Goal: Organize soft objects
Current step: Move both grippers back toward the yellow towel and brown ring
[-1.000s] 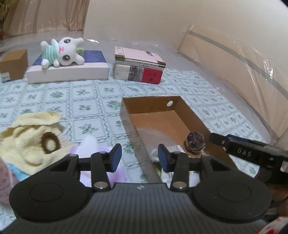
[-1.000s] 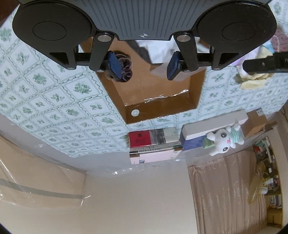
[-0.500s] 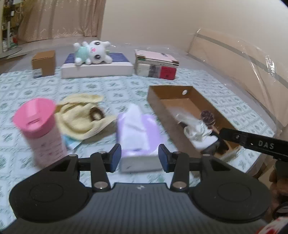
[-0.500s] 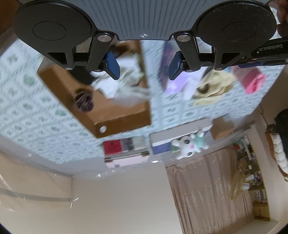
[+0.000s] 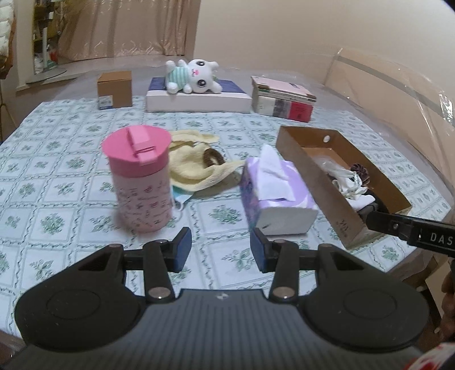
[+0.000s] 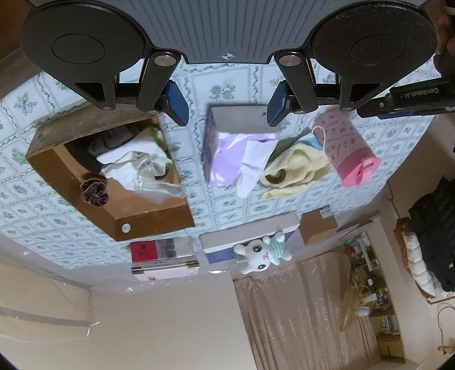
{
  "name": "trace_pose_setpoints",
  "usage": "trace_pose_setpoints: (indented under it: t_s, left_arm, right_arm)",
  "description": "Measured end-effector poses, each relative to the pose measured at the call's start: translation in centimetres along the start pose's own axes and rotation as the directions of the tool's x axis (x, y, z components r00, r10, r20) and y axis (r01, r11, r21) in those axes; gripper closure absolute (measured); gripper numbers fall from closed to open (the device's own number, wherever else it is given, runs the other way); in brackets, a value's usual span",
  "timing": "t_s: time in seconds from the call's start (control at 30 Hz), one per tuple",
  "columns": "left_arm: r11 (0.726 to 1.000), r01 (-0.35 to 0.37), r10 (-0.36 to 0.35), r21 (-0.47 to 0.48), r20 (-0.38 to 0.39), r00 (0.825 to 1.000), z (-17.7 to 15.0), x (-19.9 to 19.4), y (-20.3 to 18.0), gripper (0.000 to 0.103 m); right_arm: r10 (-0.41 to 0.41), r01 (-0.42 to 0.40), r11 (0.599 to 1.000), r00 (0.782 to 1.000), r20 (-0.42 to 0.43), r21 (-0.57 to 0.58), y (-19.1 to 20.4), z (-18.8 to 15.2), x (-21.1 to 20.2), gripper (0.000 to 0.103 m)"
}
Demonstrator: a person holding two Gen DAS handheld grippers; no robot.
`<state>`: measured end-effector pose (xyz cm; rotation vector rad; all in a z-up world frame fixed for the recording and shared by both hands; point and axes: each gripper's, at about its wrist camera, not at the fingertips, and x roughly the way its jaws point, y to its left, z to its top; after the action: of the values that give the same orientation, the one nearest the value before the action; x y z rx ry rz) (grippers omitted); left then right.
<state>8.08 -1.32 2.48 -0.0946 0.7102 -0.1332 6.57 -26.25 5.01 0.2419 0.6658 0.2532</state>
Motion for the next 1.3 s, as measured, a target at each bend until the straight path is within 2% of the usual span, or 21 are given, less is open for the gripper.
trace_pose_setpoints:
  t_s: [0.9, 1.13, 1.3]
  left_arm:
    - [1.0, 0.012, -0.012, 0.006, -0.011, 1.0, -0.1, 0.7, 1.0, 0.062]
    - [0.994, 0.035, -0.036, 0.106, 0.009, 0.999, 2.1, 0.6, 1.4, 0.062]
    - [0.973, 0.036, -0.043, 0.226, 0.029, 0.999, 5.1, 0.4, 2.0, 0.056]
  right_arm:
    - [0.015, -0.015, 1.0, 1.0, -0.026, -0.02, 0.9, -0.3, 1.2, 0.042]
    - [0.056, -0.058, 0.993, 0.998, -0.019, -0.098, 1.6, 1.1, 2.2, 0.042]
    - [0.105, -0.108, 0.972, 0.994, -0.025, -0.21, 3.0, 3.5, 3.6, 0.042]
